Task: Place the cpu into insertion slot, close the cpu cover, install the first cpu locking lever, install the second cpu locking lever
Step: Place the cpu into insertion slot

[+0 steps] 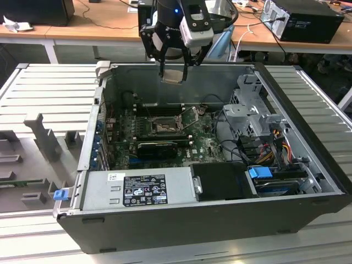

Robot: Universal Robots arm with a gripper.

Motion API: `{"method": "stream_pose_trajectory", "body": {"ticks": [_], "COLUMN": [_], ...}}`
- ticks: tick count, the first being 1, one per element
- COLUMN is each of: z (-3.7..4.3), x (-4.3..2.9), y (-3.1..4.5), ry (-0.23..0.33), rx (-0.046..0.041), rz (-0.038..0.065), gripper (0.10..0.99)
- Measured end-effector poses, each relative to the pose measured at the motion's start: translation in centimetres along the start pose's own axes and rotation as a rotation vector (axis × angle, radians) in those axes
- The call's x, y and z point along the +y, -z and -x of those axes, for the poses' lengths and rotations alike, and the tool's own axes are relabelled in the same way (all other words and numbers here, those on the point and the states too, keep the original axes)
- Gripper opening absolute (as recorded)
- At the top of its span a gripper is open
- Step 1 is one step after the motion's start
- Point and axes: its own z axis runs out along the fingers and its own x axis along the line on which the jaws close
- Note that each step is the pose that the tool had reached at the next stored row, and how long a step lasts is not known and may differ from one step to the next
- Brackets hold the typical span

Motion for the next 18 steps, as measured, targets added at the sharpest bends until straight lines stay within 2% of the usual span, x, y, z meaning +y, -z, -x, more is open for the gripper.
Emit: {"method": "stream_pose_trajectory", "body": {"ticks": [18], "z": [0.00], "x": [0.00], "y": [0.00], "ry": [-0.051], "rx": [-0.0046], "rz": [0.001], "gripper": [0.529]}}
